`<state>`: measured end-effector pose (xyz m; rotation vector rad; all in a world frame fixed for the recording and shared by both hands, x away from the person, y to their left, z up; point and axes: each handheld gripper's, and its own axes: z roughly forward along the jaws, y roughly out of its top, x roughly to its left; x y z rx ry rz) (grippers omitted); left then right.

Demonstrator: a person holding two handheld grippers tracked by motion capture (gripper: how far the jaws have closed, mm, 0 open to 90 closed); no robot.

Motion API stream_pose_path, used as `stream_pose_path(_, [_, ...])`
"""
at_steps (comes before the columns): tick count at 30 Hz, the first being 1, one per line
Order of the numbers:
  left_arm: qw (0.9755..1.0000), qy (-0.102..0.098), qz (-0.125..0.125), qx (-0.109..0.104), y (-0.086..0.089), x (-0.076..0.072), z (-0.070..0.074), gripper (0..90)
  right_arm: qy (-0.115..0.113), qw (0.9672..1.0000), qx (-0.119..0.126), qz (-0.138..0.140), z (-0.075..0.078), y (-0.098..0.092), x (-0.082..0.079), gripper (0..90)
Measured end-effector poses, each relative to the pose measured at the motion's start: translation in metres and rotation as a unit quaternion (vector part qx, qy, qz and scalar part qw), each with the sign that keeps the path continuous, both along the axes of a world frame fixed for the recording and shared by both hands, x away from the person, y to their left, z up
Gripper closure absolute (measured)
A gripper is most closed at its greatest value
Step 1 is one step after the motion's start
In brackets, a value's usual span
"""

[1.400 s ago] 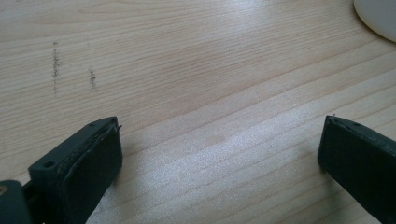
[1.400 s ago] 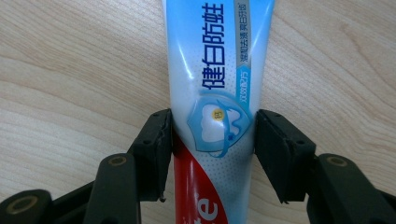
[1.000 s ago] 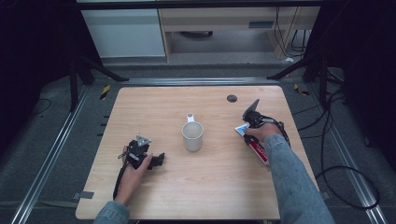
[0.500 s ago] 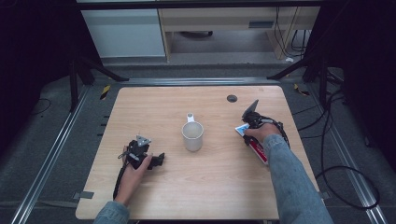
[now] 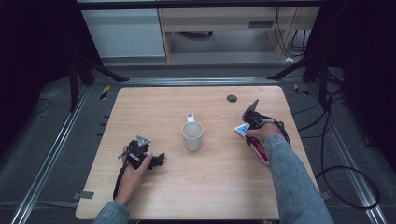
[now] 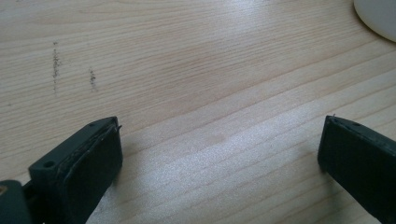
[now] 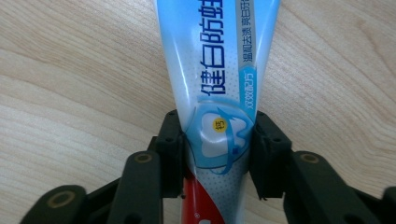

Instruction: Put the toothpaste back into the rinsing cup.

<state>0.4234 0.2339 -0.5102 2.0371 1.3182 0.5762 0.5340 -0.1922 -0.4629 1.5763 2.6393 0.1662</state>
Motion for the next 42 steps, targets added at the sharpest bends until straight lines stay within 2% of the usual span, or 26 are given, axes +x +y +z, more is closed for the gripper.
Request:
stream_pose_path(2, [1.0000,0.000,0.000,0.000,0.000,0.000,0.000,0.0,-0.001,1.0000,0.006,0.000,0.003,-0.002,-0.001,68.2])
stream_pose_path(6, [1.0000,0.000,0.000,0.000,0.000,0.000,0.000,0.0,-0.006,0.9999,0.015,-0.004,0.007,-0.005,-0.003,71.1])
stream_pose_path(12, [1.0000,0.000,0.000,0.000,0.000,0.000,0.000,0.0,-0.020,0.9992,0.031,-0.013,0.015,-0.012,-0.007,72.0])
stream_pose_path(15, [1.0000,0.000,0.000,0.000,0.000,0.000,0.000,0.0,-0.031,0.9984,0.045,-0.016,0.028,-0.016,-0.012,72.3])
stream_pose_path(29, [1.0000,-0.001,-0.001,0.001,0.000,0.000,0.000,0.0,-0.071,0.9954,0.063,-0.015,0.059,-0.015,-0.012,72.8])
stream_pose_path(31, [1.0000,0.000,0.000,0.001,0.000,0.000,0.000,0.0,-0.083,0.9943,0.065,-0.015,0.067,-0.015,-0.011,72.8])
stream_pose_path(37, [1.0000,0.000,-0.001,0.001,0.000,0.000,0.000,0.0,-0.103,0.9917,0.075,-0.018,0.075,-0.016,-0.012,72.8])
stream_pose_path(41, [1.0000,0.000,-0.001,0.001,0.000,0.000,0.000,0.0,-0.127,0.9880,0.088,-0.012,0.081,-0.017,-0.012,72.9])
stream_pose_path(42, [1.0000,0.000,-0.001,0.001,0.000,0.000,0.000,0.0,-0.138,0.9858,0.094,-0.012,0.085,-0.016,-0.013,72.9])
